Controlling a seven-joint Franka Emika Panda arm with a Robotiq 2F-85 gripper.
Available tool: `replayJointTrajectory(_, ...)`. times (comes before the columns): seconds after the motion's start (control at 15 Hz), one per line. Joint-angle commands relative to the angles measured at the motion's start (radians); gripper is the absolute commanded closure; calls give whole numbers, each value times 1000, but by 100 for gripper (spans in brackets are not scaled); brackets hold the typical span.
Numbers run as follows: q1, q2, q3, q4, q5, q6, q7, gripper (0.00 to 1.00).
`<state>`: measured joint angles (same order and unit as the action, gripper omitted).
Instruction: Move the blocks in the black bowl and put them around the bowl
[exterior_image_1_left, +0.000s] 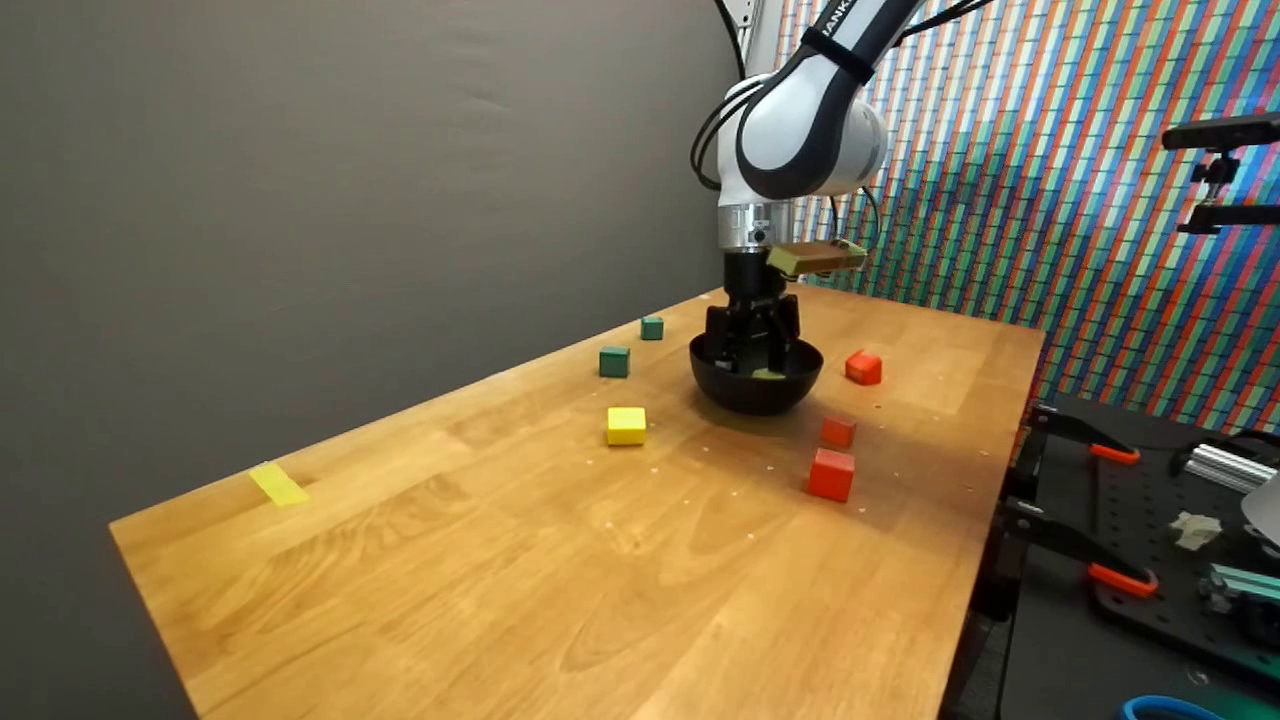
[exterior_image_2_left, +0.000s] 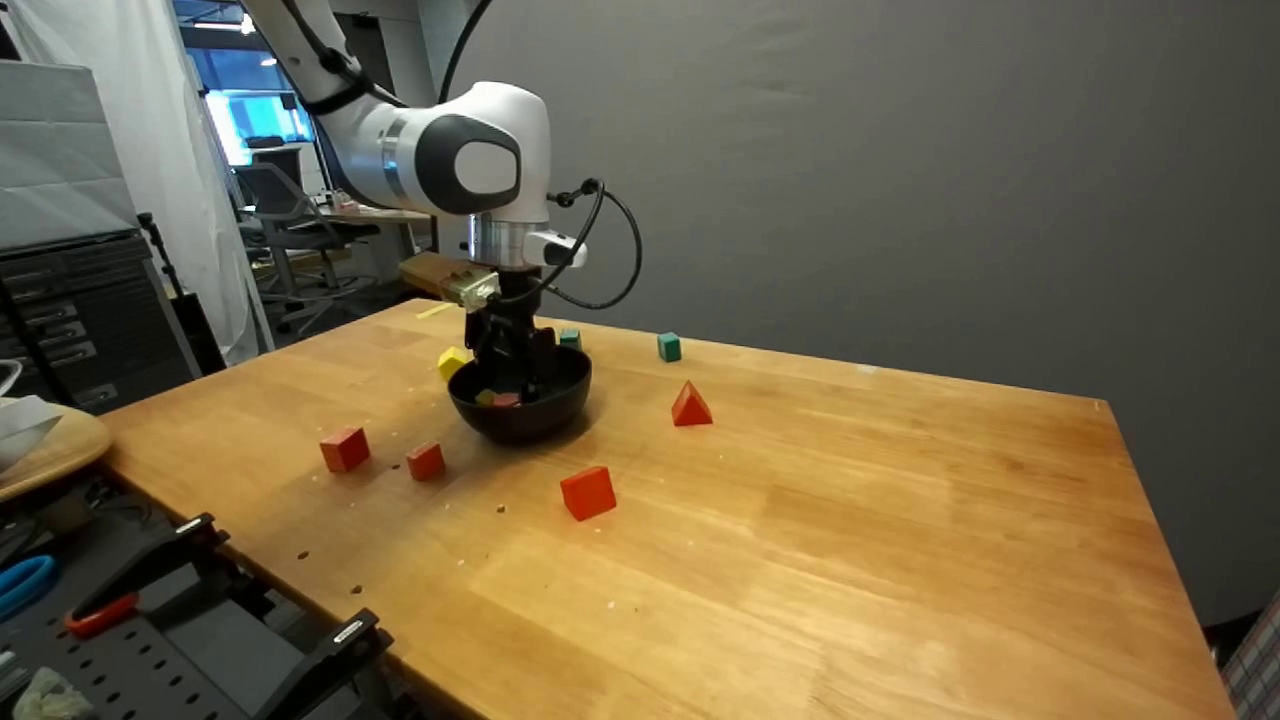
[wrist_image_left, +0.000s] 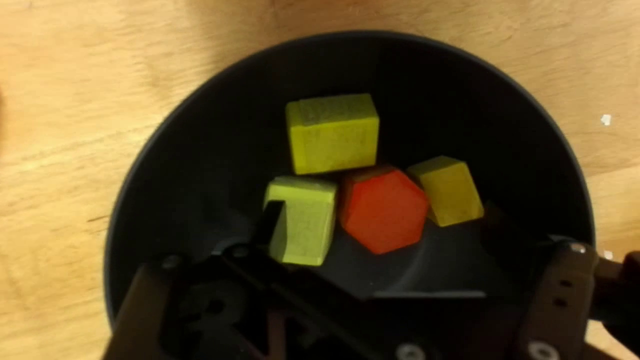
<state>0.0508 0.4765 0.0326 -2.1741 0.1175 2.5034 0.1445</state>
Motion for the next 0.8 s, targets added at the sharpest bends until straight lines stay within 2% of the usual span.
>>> replayJointTrajectory(0.0, -13, 7, 21, 19, 33, 16, -27, 0)
replayJointTrajectory(0.47, 58, -13, -54, 28, -107, -10, 81, 0)
replayJointTrajectory(0.53, 67, -20, -59, 31, -122, -25, 101, 21)
replayJointTrajectory(0.73, 90, -33, -67, 35, -155, -50, 144, 42)
